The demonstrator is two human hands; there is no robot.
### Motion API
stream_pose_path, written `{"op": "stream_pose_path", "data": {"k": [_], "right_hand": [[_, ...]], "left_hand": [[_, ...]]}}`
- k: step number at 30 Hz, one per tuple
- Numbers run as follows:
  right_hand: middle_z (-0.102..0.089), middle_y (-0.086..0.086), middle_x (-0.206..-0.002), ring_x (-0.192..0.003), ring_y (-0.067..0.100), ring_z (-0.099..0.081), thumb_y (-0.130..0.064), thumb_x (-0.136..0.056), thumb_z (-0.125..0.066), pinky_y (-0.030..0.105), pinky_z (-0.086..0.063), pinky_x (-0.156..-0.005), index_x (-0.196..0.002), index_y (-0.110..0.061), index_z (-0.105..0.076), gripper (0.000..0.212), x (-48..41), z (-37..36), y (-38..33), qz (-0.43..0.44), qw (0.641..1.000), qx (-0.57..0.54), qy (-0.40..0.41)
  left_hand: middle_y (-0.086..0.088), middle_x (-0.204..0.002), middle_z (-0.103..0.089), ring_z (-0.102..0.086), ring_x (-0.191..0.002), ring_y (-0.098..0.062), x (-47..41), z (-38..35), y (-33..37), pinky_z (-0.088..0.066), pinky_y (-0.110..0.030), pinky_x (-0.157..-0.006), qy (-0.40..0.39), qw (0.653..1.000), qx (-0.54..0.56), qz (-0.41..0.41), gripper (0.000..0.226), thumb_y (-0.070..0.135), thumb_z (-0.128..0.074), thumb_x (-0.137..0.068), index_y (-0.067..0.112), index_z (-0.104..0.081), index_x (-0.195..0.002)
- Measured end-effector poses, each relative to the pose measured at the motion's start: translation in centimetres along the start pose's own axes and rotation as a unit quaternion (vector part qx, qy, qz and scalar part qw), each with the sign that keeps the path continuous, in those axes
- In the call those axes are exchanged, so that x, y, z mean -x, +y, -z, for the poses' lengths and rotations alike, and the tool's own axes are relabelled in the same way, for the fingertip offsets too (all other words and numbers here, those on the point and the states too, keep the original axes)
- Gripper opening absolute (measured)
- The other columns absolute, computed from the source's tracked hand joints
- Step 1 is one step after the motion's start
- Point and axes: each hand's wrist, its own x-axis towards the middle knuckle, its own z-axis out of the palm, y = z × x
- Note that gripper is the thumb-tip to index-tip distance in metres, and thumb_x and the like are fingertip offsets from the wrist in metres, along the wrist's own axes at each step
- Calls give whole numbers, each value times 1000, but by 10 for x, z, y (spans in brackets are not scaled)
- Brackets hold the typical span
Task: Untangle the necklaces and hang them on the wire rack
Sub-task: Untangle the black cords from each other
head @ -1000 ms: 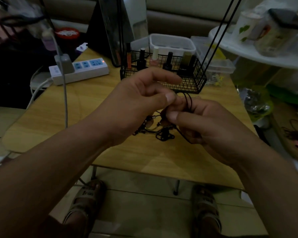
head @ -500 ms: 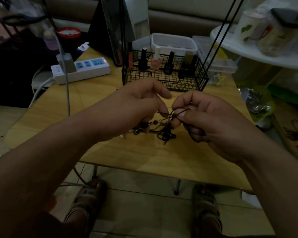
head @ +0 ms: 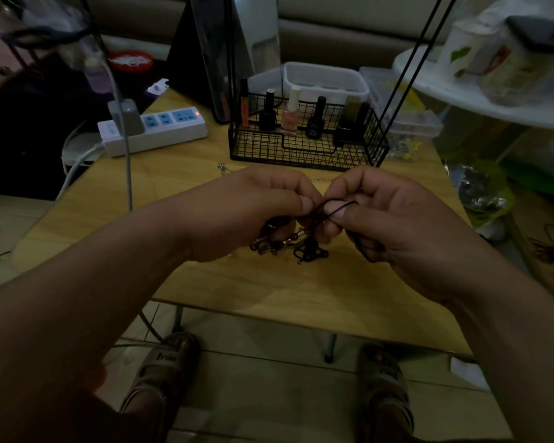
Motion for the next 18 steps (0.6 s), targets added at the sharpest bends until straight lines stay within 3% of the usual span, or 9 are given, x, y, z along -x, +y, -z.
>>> {"op": "stream_pose_path", "data": {"k": [3, 6, 11, 13, 14, 18], "right_hand": [[-69, 2, -73, -51, 17, -32, -8, -98, -62, 26, -24, -45, -99, -13, -64, 5, 2, 1, -1, 9, 1000, 13, -2], [-68, 2, -72, -52, 17, -34, -8, -97, -63, 27, -25, -46, -99, -12, -65, 5, 3, 0, -1, 10, 1000, 23, 4], [-65, -1, -67, -53, 23, -34, -9, -95, -67, 25, -27, -46, -97, -12, -66, 4, 1, 2, 0, -3, 999, 47, 24], [-64, -1, -66, -48, 9, -44, -10, -95, -68, 17, -33, -46, -97, -11, -67, 2, 1, 3, 1, 0, 997, 71, 28], [-64, 0, -67, -47, 1, -49, -9, -95, -68, 12, -35, -47, -96, -9, -66, 2, 1, 3, 1, 5, 996, 80, 30], [-63, 2, -70, -47, -3, -54, -7, -95, -69, 7, -38, -48, -97, -5, -65, 5, 3, 4, 0, 16, 996, 86, 31]], "left_hand": [[-13, -95, -73, -47, -65, -16, -1, 1, -2, -38, -32, -57, -20, 1000, -3, -10, 18, 13, -54, -105, -1, -64, -110], [-8, -82, -68, -49, -61, -13, -2, 2, -3, -40, -24, -52, -13, 999, -35, -15, 13, 14, -58, -104, 4, -67, -105], [1, -69, -62, -47, -58, -13, -5, 0, -5, -41, -27, -53, -6, 1000, -15, -11, 15, 13, -54, -106, 9, -63, -95], [-8, -78, -60, -48, -63, -20, -6, -1, -6, -48, -27, -55, 5, 1000, -6, -6, 14, 14, -55, -106, 6, -64, -100], [-12, -83, -59, -49, -66, -23, -6, -1, -7, -51, -29, -58, 6, 1000, -4, -3, 15, 16, -56, -105, 5, -65, -105], [-16, -85, -55, -59, -67, -17, -5, -1, -7, -56, -51, -78, -16, 1000, -15, 3, 17, 22, -59, -104, 10, -70, -106]]}}
